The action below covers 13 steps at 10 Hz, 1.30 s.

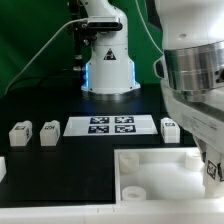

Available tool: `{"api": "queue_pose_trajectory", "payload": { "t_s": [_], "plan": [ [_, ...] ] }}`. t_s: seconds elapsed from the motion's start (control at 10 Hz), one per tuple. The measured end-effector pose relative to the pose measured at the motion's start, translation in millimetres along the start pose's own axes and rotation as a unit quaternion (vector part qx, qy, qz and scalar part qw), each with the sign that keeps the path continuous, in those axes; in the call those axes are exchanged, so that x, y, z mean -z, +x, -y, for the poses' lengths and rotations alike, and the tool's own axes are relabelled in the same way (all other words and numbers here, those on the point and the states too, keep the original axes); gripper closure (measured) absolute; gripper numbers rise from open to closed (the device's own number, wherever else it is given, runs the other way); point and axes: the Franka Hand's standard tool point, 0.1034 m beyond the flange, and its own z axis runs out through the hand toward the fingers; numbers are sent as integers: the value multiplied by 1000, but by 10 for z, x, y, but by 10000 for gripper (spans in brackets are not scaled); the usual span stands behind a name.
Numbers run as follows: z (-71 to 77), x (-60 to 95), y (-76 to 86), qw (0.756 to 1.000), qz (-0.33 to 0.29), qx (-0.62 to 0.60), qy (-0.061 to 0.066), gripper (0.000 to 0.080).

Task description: Assemble one leg

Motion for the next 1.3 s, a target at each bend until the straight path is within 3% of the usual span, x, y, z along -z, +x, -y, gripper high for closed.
{"api": "queue_pose_trajectory", "payload": {
  "t_s": [0.3, 0.5, 0.6, 0.7, 0.9, 1.0, 1.3],
  "plan": [
    [-14, -19, -21, 990, 13, -139, 5, 503],
    [-20, -27, -22, 992, 13, -125, 4, 494],
    [-21, -30, -22, 994, 13, -110, 4, 307],
    [-22, -32, -26, 994, 13, -109, 4, 200],
    [-32, -31, -35, 999, 0, 34, -3, 166],
    [-42, -30, -61, 994, -11, 104, -13, 153],
    [-45, -34, -65, 959, -17, 282, -20, 151]
  ]
}}
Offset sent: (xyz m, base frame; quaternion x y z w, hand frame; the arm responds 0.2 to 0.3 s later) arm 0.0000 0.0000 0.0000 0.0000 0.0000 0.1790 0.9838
